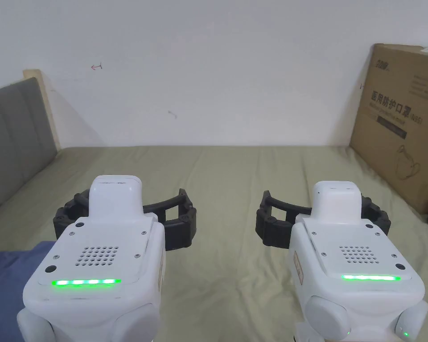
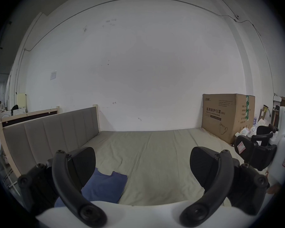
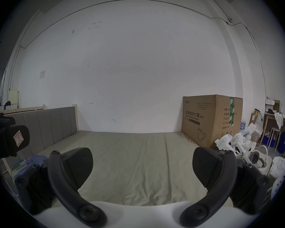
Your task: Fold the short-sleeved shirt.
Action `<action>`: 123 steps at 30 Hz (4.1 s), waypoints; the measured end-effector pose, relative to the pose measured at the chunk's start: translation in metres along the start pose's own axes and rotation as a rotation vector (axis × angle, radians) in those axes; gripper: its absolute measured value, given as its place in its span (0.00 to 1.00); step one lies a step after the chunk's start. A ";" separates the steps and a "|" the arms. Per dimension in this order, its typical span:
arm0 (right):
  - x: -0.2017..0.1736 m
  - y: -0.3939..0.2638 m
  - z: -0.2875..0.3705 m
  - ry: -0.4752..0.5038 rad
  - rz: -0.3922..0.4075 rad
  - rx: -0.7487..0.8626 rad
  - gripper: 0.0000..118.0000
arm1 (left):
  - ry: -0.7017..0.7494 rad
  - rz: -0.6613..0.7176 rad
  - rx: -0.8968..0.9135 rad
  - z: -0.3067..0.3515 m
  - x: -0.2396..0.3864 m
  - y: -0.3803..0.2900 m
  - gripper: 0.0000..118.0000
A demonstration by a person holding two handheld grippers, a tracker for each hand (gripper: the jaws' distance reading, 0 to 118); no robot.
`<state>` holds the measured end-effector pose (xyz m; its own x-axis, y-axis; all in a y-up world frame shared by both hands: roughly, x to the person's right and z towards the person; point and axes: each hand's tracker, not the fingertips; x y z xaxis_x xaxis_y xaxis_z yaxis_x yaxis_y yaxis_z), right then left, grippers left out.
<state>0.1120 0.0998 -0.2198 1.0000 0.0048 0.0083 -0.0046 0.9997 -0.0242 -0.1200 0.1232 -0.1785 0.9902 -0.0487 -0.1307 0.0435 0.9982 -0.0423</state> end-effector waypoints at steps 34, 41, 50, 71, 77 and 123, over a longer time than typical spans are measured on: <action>0.005 0.002 0.002 0.005 0.005 -0.002 0.94 | -0.019 -0.018 -0.010 -0.001 0.004 -0.001 0.89; 0.006 0.000 0.000 0.015 -0.006 -0.022 0.41 | 0.003 0.003 -0.045 0.000 0.005 0.003 0.32; 0.004 0.002 0.002 -0.026 -0.008 -0.017 0.01 | -0.002 -0.013 -0.052 -0.002 0.005 0.000 0.00; -0.144 0.006 -0.019 0.393 0.024 -0.055 0.01 | 0.408 0.024 -0.101 0.044 -0.130 0.005 0.00; -0.195 -0.002 -0.013 0.514 0.025 -0.095 0.01 | 0.521 0.051 -0.133 0.068 -0.173 -0.003 0.00; -0.234 -0.123 -0.101 0.524 0.125 -0.506 0.01 | 0.222 0.358 -1.007 -0.168 -0.248 -0.230 0.08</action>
<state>-0.1207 -0.0265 -0.3199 0.8659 -0.0209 -0.4997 -0.2408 0.8583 -0.4532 -0.3979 -0.1000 -0.3025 0.8732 0.1324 -0.4690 -0.4715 0.4729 -0.7444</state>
